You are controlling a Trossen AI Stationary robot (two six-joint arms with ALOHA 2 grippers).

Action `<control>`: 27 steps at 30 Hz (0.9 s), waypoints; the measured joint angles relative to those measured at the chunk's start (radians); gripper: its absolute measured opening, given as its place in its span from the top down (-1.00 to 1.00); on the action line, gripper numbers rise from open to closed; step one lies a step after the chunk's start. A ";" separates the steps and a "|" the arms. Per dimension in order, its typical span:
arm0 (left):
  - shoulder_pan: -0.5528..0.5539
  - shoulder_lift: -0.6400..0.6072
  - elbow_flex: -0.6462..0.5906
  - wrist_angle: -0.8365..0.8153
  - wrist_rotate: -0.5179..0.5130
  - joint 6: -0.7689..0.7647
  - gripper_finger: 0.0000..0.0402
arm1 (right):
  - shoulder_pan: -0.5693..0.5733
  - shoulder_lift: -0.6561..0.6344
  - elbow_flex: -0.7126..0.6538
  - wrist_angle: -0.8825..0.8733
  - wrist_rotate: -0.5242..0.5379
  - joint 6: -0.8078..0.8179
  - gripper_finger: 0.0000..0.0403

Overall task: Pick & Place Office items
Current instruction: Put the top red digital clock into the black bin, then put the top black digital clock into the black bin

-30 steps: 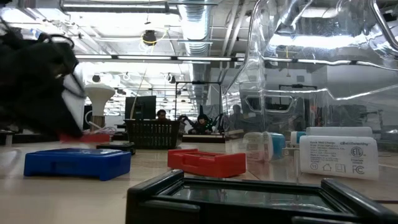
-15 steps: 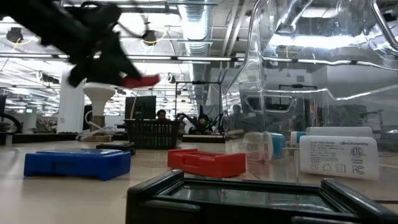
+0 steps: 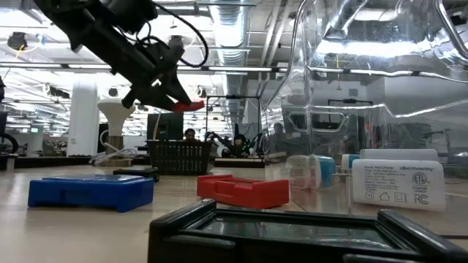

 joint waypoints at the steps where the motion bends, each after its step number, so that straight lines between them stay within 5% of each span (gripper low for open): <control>1: 0.022 0.001 0.000 0.000 0.031 0.017 0.22 | 0.000 0.000 0.000 0.000 0.000 -0.001 -0.13; 14: 0.046 0.195 0.000 0.075 0.160 0.038 0.20 | 0.000 0.000 0.000 0.000 0.007 -0.002 -0.13; 27: 0.046 0.216 -0.001 0.070 0.180 0.068 0.07 | 0.000 0.000 0.000 -0.002 0.006 0.001 -0.13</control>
